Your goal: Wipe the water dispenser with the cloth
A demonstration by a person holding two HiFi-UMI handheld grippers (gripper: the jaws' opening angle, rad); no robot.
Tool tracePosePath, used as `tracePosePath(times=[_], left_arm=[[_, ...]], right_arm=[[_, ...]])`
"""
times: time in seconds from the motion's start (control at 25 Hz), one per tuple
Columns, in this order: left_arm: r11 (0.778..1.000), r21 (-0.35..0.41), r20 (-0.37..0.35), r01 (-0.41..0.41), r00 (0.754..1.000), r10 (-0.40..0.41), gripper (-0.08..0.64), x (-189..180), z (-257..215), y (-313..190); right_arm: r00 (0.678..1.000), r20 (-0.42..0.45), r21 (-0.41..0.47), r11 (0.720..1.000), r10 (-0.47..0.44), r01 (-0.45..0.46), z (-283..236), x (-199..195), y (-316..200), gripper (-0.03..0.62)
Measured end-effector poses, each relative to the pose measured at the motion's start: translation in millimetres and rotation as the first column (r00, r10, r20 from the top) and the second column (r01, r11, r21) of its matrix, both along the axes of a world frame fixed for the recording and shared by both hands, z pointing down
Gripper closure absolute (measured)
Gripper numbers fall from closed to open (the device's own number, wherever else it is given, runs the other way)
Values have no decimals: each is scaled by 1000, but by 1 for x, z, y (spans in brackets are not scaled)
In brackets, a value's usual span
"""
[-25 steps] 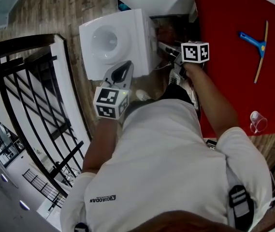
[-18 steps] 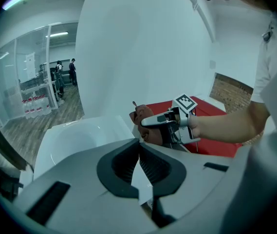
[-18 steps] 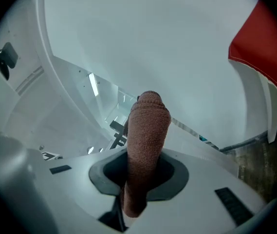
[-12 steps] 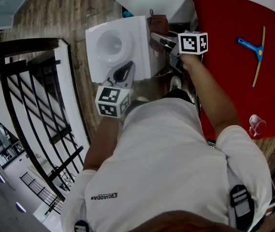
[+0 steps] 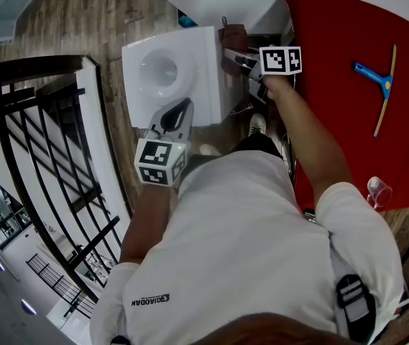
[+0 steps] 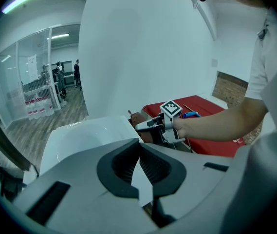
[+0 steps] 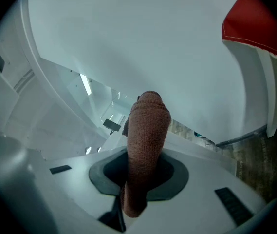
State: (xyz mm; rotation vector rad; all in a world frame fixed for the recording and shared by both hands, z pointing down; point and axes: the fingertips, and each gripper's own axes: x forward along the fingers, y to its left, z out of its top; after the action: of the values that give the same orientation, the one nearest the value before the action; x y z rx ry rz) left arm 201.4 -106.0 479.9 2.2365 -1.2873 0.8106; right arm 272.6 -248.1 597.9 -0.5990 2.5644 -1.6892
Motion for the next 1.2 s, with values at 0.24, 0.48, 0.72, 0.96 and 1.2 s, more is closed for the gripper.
tracePosePath(times=[0.24,0.48,0.72,0.96,1.2], left_arm=[[1000,-15,-4,9,1000,-9,560,-4,4,-3],[999,-27,-28,29,999,-30,560,-5,3,-4],[998,-43,-31,54,998,-55,560,-7,11,-4],[997,-59,-36,54,998,-56,560,-2,13,7],[995,-67,-35,72,997,-74,560,-10,10,9]], right_arm=[[997,-75,-45,999,0,-3,52,0,-8,522],[982,-185,-88,996,-22,5,118,3,-11,520],[971,-239,-144,990,-30,-5,173,-3,-17,522],[955,-292,-194,981,-59,1,219,-5,-9,522],[926,-369,-256,966,-78,-20,257,0,-5,522]])
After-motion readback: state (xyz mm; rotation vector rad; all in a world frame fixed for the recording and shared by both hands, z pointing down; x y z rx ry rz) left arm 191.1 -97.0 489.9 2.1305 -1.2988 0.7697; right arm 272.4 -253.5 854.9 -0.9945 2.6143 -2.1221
